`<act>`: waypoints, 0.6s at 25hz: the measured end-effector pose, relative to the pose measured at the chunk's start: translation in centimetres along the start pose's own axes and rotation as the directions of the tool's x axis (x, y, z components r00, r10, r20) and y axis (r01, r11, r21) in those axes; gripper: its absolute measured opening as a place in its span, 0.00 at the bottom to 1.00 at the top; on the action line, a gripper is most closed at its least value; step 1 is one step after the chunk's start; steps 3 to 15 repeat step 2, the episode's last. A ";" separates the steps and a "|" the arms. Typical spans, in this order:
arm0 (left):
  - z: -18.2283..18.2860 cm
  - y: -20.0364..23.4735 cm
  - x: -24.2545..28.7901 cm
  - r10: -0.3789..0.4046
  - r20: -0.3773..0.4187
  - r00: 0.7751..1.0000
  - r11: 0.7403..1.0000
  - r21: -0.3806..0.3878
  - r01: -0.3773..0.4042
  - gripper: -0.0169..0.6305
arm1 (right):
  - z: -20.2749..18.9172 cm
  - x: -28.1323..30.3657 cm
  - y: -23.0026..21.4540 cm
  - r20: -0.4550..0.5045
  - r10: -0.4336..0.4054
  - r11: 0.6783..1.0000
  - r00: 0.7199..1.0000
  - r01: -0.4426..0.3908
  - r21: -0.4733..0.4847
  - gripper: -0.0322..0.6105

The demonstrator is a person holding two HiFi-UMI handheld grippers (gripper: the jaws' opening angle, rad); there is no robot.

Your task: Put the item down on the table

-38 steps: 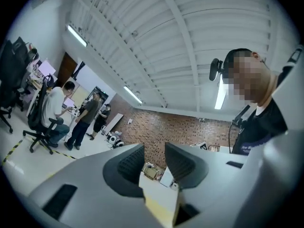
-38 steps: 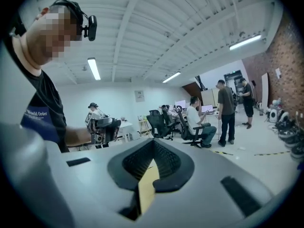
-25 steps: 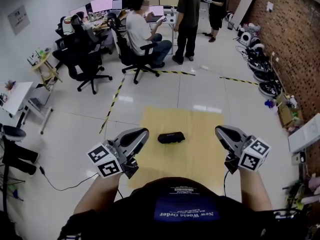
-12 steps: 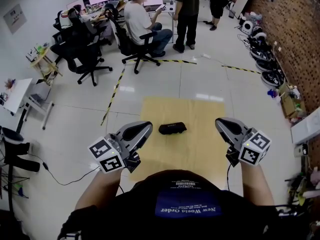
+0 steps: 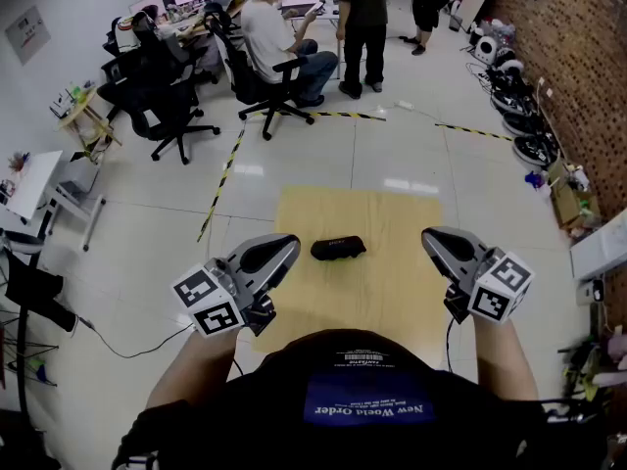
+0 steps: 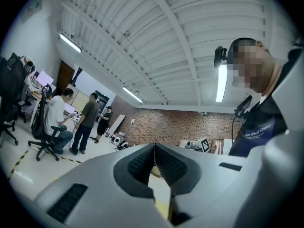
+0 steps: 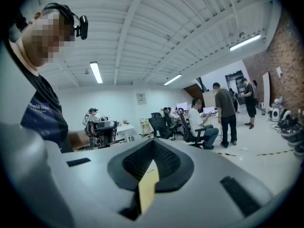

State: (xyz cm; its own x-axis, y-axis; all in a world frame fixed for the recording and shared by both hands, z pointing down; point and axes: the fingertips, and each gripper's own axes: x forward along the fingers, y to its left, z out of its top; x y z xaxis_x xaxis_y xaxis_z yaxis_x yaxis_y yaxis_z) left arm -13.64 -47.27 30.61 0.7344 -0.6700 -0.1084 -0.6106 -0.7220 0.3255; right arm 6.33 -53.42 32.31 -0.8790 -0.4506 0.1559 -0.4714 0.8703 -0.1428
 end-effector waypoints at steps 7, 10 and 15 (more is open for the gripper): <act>0.0 -0.1 0.1 0.000 0.001 1.000 1.000 0.002 0.000 0.04 | -0.1 0.0 -0.1 -0.002 0.003 1.000 1.000 -0.003 -0.002 0.03; 0.0 -0.1 0.1 0.000 0.001 1.000 1.000 0.002 0.000 0.04 | -0.1 0.0 -0.1 -0.002 0.003 1.000 1.000 -0.003 -0.002 0.03; 0.0 -0.1 0.1 0.000 0.001 1.000 1.000 0.002 0.000 0.04 | -0.1 0.0 -0.1 -0.002 0.003 1.000 1.000 -0.003 -0.002 0.03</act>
